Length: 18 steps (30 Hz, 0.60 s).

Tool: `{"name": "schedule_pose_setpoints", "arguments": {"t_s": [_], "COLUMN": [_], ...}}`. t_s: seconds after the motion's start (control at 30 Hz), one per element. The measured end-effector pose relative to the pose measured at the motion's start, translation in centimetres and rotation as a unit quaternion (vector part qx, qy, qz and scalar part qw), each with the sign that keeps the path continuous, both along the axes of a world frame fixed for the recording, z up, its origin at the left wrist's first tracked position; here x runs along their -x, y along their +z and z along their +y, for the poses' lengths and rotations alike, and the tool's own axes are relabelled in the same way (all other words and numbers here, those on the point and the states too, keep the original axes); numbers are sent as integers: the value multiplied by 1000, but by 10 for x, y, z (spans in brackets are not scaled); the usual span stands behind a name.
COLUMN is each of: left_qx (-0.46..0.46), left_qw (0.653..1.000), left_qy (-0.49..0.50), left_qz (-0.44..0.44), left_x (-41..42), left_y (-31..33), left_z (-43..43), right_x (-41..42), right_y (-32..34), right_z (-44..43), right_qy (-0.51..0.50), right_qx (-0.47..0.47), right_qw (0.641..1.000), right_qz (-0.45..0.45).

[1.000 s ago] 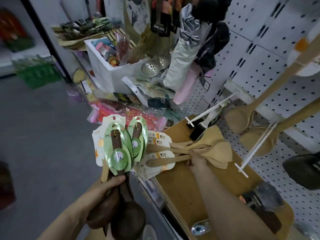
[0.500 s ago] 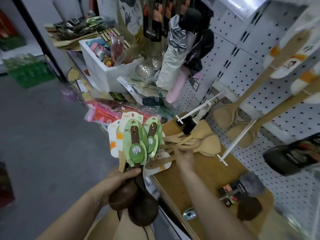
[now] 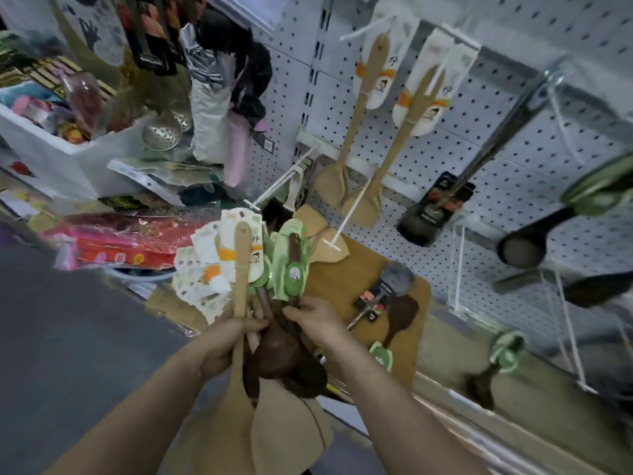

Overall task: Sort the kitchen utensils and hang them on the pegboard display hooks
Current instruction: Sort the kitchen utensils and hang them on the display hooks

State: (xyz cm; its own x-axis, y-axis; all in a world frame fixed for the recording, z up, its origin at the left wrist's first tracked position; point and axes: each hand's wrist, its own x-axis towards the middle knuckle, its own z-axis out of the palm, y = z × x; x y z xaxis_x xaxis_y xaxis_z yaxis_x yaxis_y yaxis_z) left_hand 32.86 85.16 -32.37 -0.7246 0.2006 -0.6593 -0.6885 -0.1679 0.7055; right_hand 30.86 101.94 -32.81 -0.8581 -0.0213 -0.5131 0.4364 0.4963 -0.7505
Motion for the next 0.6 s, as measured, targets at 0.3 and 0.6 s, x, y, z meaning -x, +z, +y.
{"name": "schedule_pose_setpoints", "arguments": {"t_s": [0.3, 0.6], "left_qx": [-40, 14], "left_qw": [996, 994], "left_qy": [-82, -110], "left_qz": [-17, -14], "left_x": [-24, -65], "left_y": [7, 3], "left_z": [86, 176], "right_x": [-61, -113], "right_y": [-1, 12], "right_z": [82, 173], "right_qy": [-113, -109], "right_qx": [-12, 16], "right_qw": [993, 993], "right_qz": [15, -34]}}
